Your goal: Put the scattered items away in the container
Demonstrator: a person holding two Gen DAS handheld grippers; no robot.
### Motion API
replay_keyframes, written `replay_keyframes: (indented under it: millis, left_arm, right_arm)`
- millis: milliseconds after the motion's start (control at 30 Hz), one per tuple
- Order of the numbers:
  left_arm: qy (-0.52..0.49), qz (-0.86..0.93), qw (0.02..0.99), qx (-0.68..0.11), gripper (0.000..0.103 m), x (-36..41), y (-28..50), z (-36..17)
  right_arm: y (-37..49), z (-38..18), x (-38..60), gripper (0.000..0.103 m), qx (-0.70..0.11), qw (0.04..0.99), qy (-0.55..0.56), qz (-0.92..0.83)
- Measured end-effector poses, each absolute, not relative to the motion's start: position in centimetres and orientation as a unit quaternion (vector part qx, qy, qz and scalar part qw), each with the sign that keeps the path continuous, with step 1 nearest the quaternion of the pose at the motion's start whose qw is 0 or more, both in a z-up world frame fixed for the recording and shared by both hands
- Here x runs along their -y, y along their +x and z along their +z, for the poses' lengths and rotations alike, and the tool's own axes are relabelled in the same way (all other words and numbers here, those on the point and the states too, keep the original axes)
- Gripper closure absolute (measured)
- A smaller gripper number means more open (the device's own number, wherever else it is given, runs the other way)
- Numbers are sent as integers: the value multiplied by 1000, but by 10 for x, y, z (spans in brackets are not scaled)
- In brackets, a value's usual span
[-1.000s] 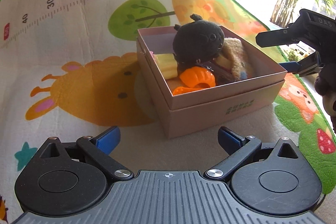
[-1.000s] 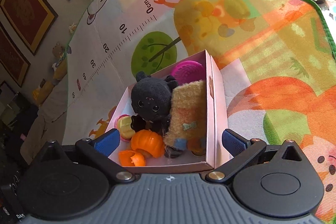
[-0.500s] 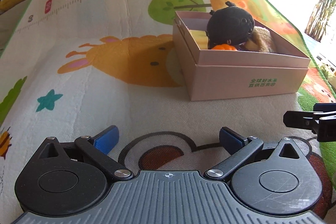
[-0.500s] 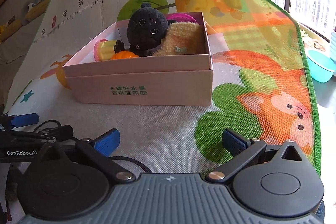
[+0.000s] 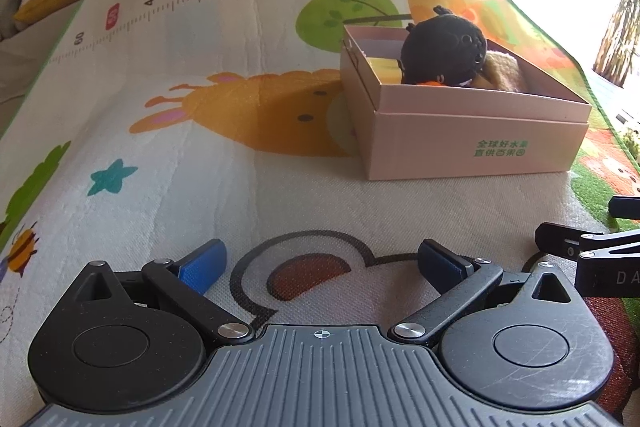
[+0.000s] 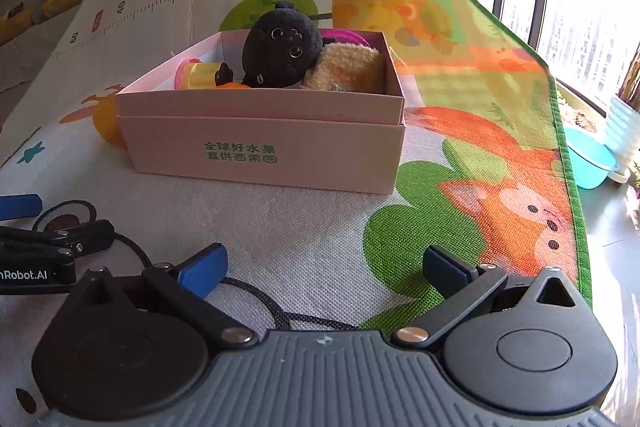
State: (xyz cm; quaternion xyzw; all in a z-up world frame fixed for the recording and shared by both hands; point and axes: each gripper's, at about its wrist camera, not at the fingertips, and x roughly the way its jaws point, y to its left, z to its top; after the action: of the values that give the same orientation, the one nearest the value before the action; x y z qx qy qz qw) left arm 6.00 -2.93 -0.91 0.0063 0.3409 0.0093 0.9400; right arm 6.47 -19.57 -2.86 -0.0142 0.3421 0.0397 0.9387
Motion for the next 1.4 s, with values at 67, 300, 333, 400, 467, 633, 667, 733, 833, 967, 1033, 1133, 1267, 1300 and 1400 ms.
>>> replay_keyframes:
  millis: [67,300,333,400,467,633,667,733,833,967,1033,1133,1267,1300,1400]
  left_arm:
    - [0,7,940,-342,0,27,60,-10]
    - [1,7,940,-341,0,28,61,-10]
    - [1,7,940,-341,0,28,60,-10]
    - [2,7,940,-341,0,28,60,-10]
    - [1,7,940,-341,0,28,61,-9]
    - [1,7,940,-341,0,27,60,-9]
    - [1,7,940,-341,0,27,60,-9]
    - [1,7,940,-341,0,27,60,-9]
    - [2,7,940,-341,0,27,60,-9]
    - [2,7,940,-341,0,28,60,-9]
    - [1,7,940,-341,0,27,60,-9]
    - [2,7,940,-341,0,27,60,-9]
    - [2,7,940,-341,0,27,60,-9]
    - [2,7,940,-341,0,27,60,-9]
    - [2,7,940,-341,0,27,60,-9]
  right_arm:
    - [65,-29,195,0,-342,939,-15,39]
    - [66,-30,196,0,-342,939,-14,39]
    - [66,-30,196,0,-342,939,-14,39]
    - [65,-30,196,0,-342,939,-14,39]
    - [65,-30,196,0,-342,939,-14,39]
    - [65,-31,196,0,-342,939,-14,39]
    - [65,-31,196,0,-342,939,-14,39]
    - [65,-31,196,0,-342,939,-14,39]
    - [65,-31,196,0,-342,939,-14,39]
    - [65,-31,196,0,-342,939,-14,39]
    - [65,-31,196,0,-342,939,-14,39]
    - [65,-31,196,0,-342,939,-14,39]
    - [65,-31,196,0,-342,939,-14,39]
    - [65,-31,196,0,-342,939,-14,39]
    - [65,-31,196,0,-342,939,-14,39]
